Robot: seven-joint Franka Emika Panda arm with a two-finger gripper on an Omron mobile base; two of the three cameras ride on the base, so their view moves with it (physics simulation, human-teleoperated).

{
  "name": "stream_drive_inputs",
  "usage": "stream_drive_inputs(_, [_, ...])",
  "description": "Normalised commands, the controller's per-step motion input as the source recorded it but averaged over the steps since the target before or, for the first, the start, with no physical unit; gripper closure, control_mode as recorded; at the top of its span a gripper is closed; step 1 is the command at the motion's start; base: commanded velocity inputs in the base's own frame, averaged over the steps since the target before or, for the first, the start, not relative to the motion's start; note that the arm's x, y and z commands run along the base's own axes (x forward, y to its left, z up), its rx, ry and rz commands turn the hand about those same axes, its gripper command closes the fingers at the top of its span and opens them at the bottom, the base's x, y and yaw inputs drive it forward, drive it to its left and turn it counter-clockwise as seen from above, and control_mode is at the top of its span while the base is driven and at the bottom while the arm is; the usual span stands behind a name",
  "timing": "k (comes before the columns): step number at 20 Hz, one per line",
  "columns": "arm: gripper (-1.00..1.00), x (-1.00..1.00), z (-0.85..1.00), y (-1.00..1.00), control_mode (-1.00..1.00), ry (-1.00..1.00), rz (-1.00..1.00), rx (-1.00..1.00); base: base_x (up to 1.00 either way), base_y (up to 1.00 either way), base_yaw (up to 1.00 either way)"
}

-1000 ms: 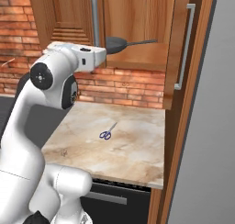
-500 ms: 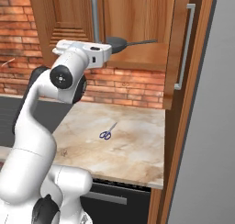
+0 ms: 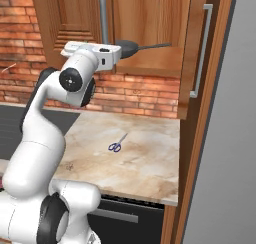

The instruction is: Pick the pan from the cabinet and place it on the stove. Then turn on the stove burner for the pan.

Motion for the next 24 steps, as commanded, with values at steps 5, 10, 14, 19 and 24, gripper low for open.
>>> stream_drive_inputs(5, [-1.00,0.30,0.00,-0.01,-1.00,-0.08,0.00,0.00,0.00,0.00,0.00])
stream_drive_inputs(10, [-1.00,0.25,0.00,-0.04,-1.00,-0.11,0.00,0.00,0.00,0.00,0.00])
stream_drive_inputs(14, [-1.00,0.21,0.00,-0.03,-1.00,-0.09,0.00,0.00,0.00,0.00,0.00])
stream_drive_inputs(19, [-1.00,0.23,0.00,-0.12,-1.00,-0.04,0.00,0.00,0.00,0.00,0.00])
stream_drive_inputs(24, [-1.00,0.26,0.00,-0.14,-1.00,0.00,0.00,0.00,0.00,0.00,0.00])
